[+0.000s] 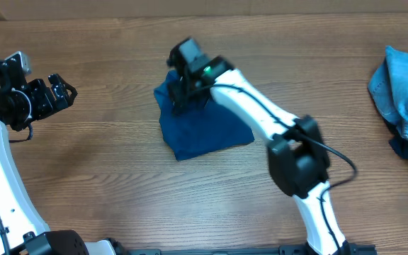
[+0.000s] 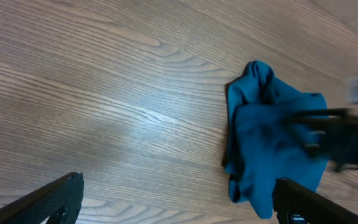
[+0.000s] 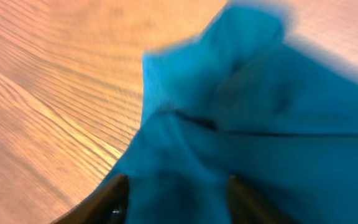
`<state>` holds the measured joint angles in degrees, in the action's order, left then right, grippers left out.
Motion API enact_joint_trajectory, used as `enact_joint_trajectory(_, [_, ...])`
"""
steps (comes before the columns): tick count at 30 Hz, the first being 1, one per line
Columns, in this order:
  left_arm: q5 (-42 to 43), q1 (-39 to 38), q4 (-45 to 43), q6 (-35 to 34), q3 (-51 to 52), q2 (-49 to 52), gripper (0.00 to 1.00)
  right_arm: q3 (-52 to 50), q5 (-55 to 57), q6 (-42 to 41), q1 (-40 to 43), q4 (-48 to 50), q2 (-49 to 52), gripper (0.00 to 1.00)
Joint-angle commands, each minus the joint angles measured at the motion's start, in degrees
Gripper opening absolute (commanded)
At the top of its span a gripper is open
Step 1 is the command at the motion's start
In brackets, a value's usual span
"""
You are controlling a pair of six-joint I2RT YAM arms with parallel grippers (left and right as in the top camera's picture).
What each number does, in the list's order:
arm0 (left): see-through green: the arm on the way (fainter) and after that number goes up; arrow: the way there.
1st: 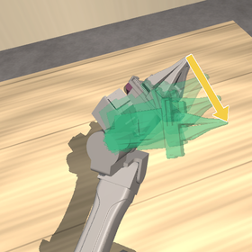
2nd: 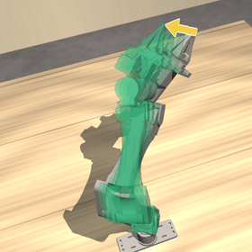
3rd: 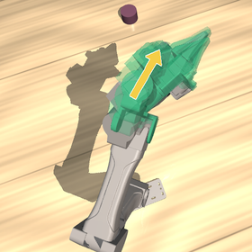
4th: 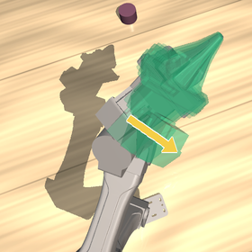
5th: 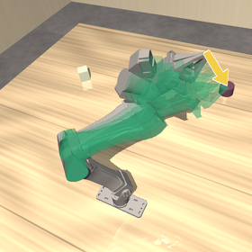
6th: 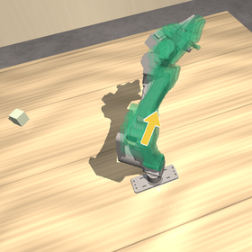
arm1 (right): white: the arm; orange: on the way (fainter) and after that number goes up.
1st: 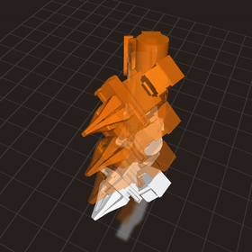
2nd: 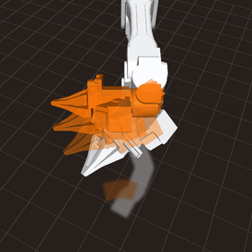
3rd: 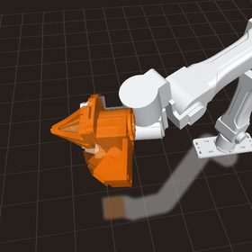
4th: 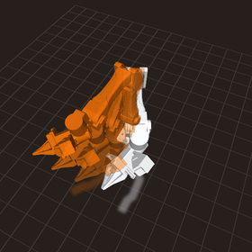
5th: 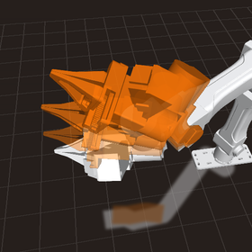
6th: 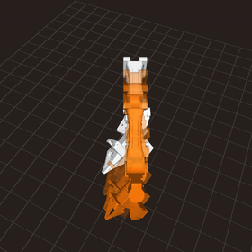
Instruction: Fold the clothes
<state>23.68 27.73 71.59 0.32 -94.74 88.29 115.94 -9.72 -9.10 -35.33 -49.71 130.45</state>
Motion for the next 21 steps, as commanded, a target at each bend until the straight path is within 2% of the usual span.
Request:
enact_joint_trajectory(1, [-0.3,0.0,0.0,-0.3,0.1,0.1,1.00,3.8,0.0,-1.4,3.3,-2.1,-10.0,0.61])
enact_joint_trajectory(7, [-0.3,0.0,0.0,-0.3,0.1,0.1,1.00,1.5,-2.0,-3.1,5.5,-6.8,-9.2,0.60])
enact_joint_trajectory(12, [-0.3,0.0,0.0,-0.3,0.1,0.1,1.00,-4.6,-4.0,-8.2,5.1,-7.7,-7.4,0.59])
enact_joint_trajectory(13, [-0.3,0.0,0.0,-0.3,0.1,0.1,1.00,-6.0,-5.2,-9.5,5.0,-8.6,-7.1,0.59])
enact_joint_trajectory(14, [-0.3,0.0,0.0,-0.3,0.1,0.1,1.00,-9.4,-6.1,-15.7,4.7,-11.3,-6.9,0.59])
enact_joint_trajectory(16, [-0.3,0.0,0.0,-0.3,0.1,0.1,1.00,-12.7,-6.1,-19.3,4.4,-12.4,-6.9,0.61])
enact_joint_trajectory(21, [-0.3,0.0,0.0,-0.3,0.1,0.1,1.00,-19.6,-6.3,-18.1,3.9,-7.9,-6.9,0.67])
